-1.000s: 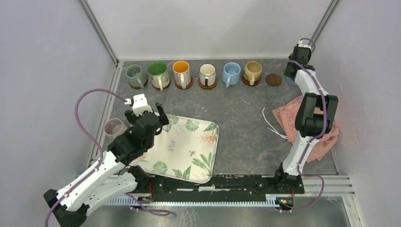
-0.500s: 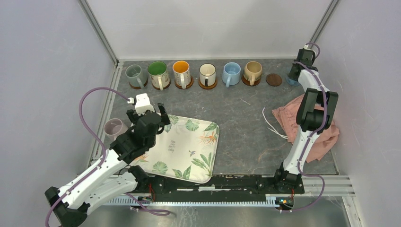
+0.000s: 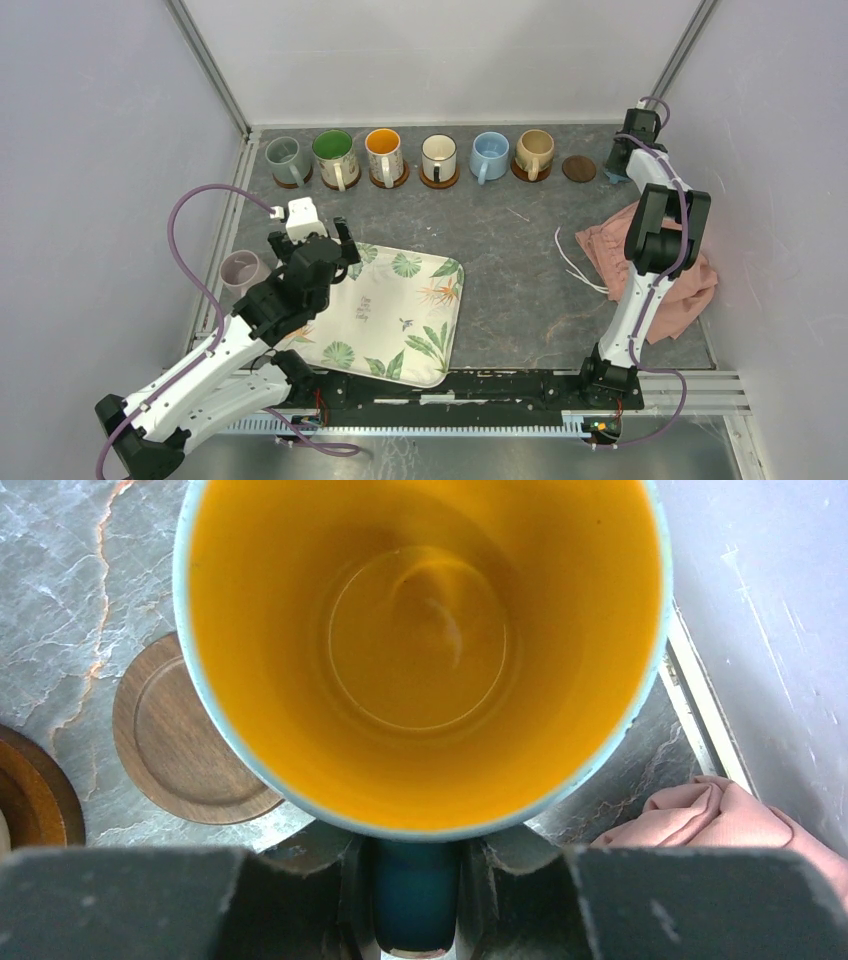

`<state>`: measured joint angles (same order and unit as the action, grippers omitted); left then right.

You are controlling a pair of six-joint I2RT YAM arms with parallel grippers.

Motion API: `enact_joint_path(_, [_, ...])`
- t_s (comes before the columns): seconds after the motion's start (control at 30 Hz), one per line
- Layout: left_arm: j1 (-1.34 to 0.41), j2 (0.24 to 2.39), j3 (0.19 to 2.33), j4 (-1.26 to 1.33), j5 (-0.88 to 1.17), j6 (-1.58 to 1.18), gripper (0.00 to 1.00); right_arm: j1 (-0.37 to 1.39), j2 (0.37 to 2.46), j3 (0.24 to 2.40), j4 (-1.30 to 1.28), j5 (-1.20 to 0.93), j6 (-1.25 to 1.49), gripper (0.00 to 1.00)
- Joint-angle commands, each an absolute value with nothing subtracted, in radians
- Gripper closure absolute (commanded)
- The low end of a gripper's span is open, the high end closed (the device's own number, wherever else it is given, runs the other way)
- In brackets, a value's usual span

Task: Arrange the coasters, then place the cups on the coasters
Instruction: Place the cup on the coaster.

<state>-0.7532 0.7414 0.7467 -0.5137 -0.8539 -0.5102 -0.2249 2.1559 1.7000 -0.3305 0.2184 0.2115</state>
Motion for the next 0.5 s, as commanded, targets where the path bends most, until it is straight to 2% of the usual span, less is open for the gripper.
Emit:
enact_joint_path(0.0, [-0.756,0.745,0.748,-0.471,-0.864,-0.477,0.0,-0.231,2.144,1.779,-0.201,0.239,0.198,1.0])
enact_joint_path(0.47, [-0.756,0.755,0.749,-0.472,-0.865,-0.477,0.0,-0.232,2.162,1.813,-0.2,0.246,0.198,1.0])
